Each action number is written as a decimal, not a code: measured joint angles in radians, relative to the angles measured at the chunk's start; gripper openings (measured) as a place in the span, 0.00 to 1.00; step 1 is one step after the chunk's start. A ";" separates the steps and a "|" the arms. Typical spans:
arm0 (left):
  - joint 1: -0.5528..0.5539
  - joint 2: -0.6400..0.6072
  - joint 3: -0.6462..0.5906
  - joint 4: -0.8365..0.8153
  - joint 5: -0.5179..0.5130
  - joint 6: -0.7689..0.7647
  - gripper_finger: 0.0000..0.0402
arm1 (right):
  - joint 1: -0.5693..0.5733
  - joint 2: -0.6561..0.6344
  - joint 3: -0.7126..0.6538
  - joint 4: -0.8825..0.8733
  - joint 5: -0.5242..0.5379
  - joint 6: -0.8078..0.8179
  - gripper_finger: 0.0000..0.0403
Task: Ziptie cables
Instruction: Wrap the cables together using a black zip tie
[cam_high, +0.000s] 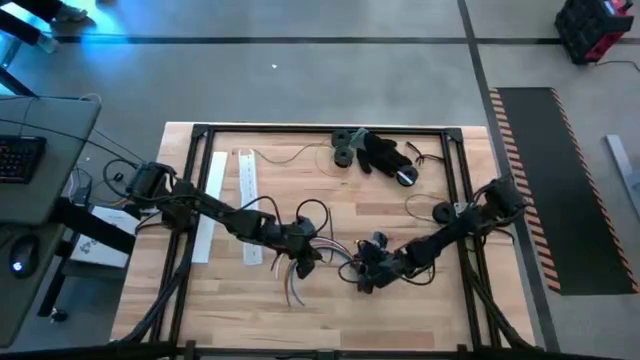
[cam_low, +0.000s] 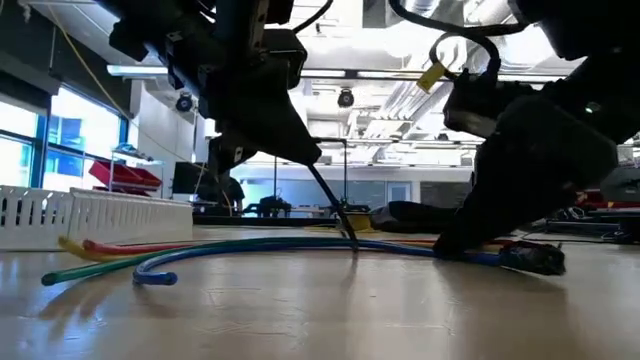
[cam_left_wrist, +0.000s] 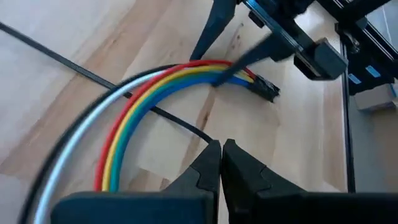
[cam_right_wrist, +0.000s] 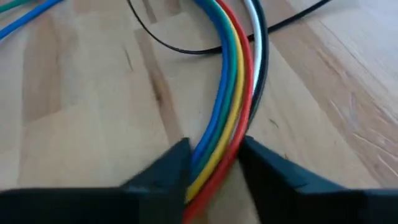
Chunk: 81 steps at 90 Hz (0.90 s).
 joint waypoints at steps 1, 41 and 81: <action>0.000 0.000 0.000 0.000 0.001 0.002 0.00 | -0.003 -0.002 0.002 -0.001 -0.005 -0.002 0.08; 0.000 0.000 0.000 -0.015 -0.028 0.017 0.00 | -0.130 -0.074 0.096 -0.011 -0.054 -0.209 0.00; -0.003 0.000 0.000 -0.084 -0.094 -0.034 0.00 | -0.106 -0.276 0.096 -0.436 -0.048 -0.041 0.00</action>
